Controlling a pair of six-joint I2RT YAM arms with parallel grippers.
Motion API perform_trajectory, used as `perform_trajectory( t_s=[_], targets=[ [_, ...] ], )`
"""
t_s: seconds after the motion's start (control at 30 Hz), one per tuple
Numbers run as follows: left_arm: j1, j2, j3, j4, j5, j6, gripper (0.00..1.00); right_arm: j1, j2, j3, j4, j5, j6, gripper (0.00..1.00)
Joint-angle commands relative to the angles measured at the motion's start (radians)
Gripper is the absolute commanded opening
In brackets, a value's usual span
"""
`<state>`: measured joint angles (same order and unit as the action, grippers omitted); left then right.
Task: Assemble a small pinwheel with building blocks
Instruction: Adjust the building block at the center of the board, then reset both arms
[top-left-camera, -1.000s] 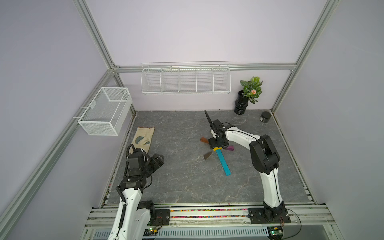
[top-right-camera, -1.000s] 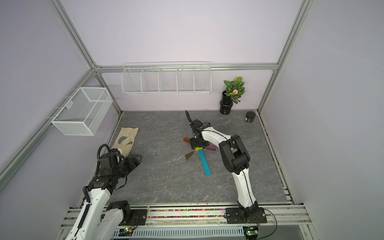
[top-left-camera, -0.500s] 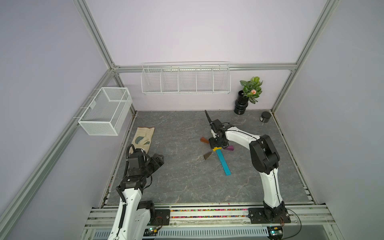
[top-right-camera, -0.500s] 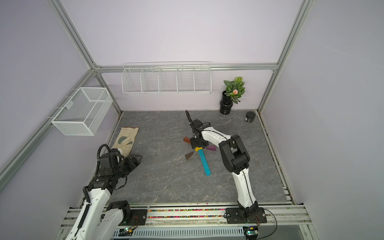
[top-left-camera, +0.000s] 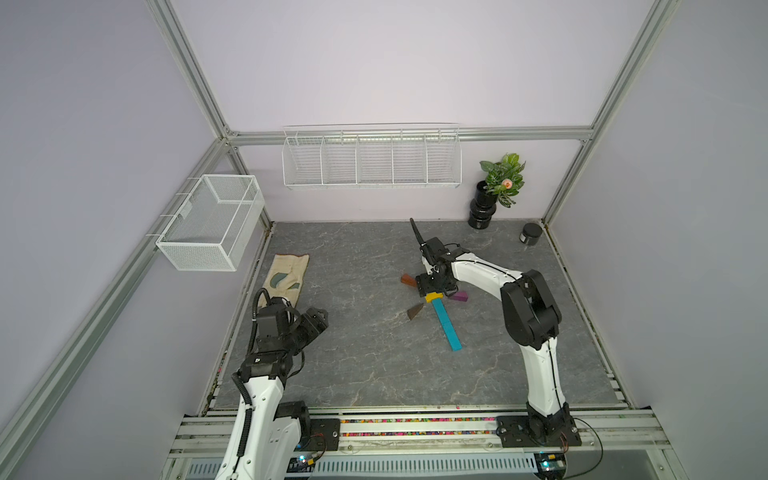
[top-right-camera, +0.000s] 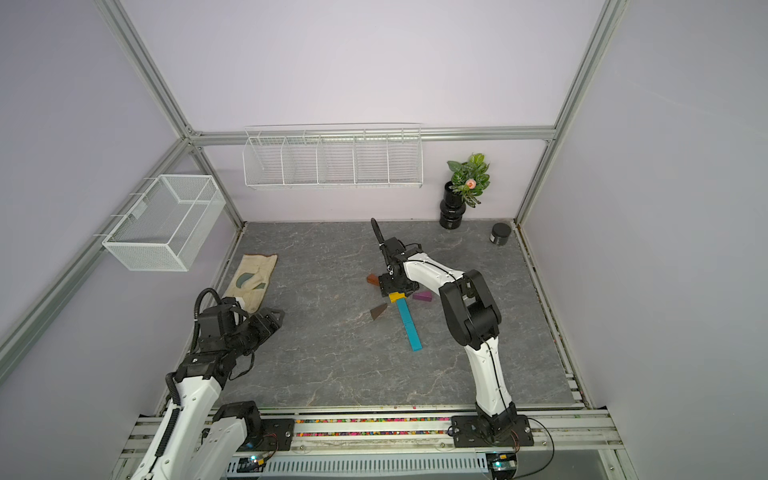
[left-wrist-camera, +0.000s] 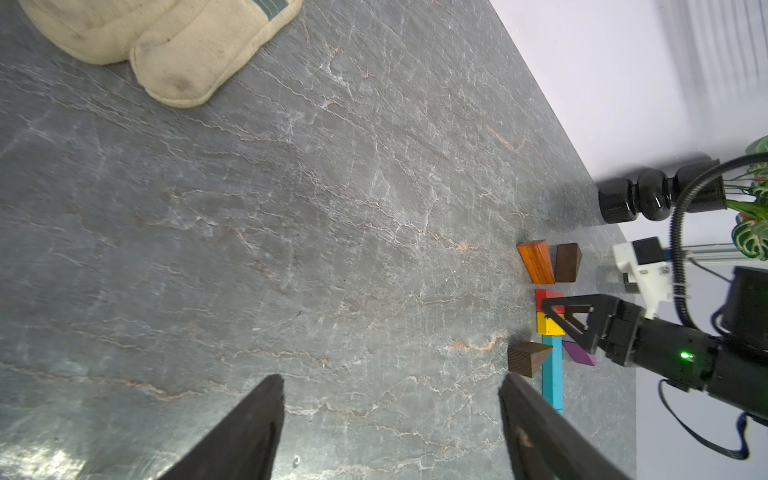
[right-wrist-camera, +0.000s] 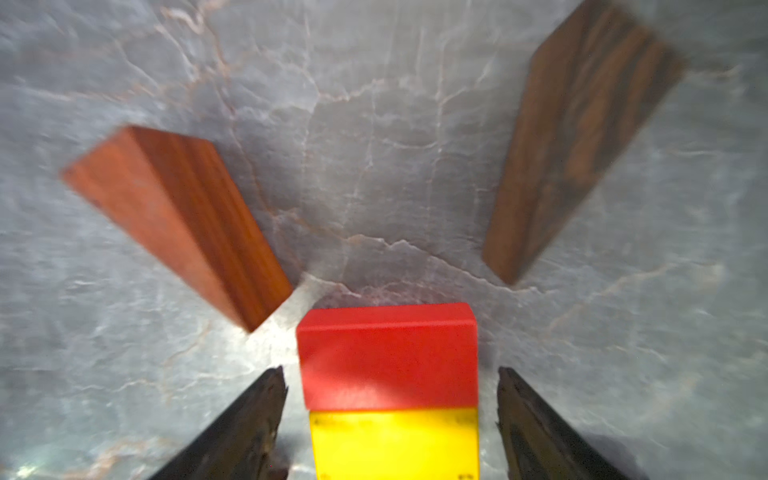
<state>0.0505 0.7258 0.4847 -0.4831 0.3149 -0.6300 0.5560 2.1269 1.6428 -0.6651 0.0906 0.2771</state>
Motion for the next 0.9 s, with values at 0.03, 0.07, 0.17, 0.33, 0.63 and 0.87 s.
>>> perform_trajectory(
  t_s=[0.03,0.07,0.17,0.33,0.63,0.87],
  targets=[
    [-0.007,0.0,0.005,0.006,0.003,0.025,0.83,-0.011,-0.166,-0.016,-0.002,0.028,-0.041,0.84],
    [-0.006,0.001,0.006,0.004,0.0,0.027,0.83,-0.014,-0.184,-0.022,-0.005,0.027,-0.045,0.85],
    [-0.006,0.003,0.015,0.003,-0.005,0.03,0.83,-0.027,-0.228,-0.043,-0.021,0.012,-0.047,0.85],
    [-0.007,0.01,0.057,0.019,-0.012,0.075,0.83,-0.041,-0.385,-0.197,0.076,0.032,-0.065,0.87],
    [-0.008,0.124,0.096,0.335,-0.203,0.297,0.88,-0.214,-0.901,-0.796,0.501,0.089,-0.195,0.89],
    [-0.008,0.461,0.06,0.648,-0.272,0.508,0.92,-0.427,-1.09,-1.264,0.972,0.136,-0.308,0.89]
  ],
)
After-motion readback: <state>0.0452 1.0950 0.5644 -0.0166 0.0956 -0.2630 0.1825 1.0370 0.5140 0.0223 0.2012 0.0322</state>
